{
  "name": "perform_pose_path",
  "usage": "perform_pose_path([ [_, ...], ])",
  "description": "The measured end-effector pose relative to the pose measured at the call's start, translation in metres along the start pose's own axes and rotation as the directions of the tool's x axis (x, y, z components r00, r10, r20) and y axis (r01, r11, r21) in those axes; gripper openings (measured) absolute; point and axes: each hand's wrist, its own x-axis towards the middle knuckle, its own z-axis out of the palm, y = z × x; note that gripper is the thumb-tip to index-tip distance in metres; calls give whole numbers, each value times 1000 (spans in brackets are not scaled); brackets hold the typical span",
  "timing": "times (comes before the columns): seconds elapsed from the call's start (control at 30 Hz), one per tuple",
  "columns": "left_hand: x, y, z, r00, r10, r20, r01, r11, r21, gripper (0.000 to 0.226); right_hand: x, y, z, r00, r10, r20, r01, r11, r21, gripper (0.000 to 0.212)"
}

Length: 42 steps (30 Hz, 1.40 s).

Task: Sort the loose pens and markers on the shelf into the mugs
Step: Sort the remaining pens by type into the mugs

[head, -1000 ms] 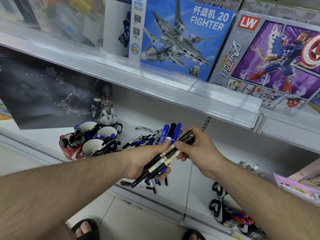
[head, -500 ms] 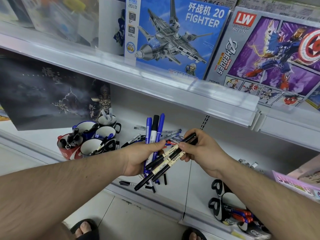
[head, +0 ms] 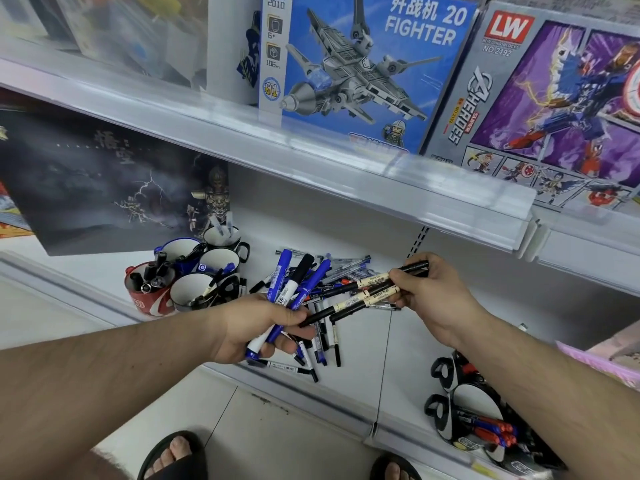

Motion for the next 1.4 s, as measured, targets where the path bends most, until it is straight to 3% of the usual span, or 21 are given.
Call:
perform_pose_path([
  [0.1,0,-2,-2,998,51,-29,-51,999,17,1,-2,-3,7,1000,22,14,-22,1000,22,21],
  [0.3,3,-10,-10,986,152,-66,-148,987,66,4,-9,3,27,995,55,82,-52,998,-45,12],
  [0.6,-1,-22,-24,998,60,6,-60,997,48,8,-1,20,54,1000,15,-6,-16,987,-158,11],
  [0.77,1,-17,-41,991,108,-85,-109,994,-16,6,5,26,76,998,52,-28,-55,995,-80,12],
  [0.9,2,-11,-51,983,145,-114,-145,989,8,7,8,23,92,993,26,-113,-24,1000,17,8],
  [1.0,3,-6,-53,974,212,-82,-201,972,124,5,10,22,105,976,8,-217,7,998,69,12],
  [1.13,5,-2,-53,970,241,-37,-227,950,216,7,21,30,115,924,21,-381,20,995,102,10],
  [1.23,7,-1,-56,968,250,-38,-236,946,221,7,33,36,122,877,21,-480,14,998,68,20],
  [1.4,9,-4,-79,954,258,-153,-220,948,229,3,46,42,141,905,-52,-422,29,998,-62,34],
])
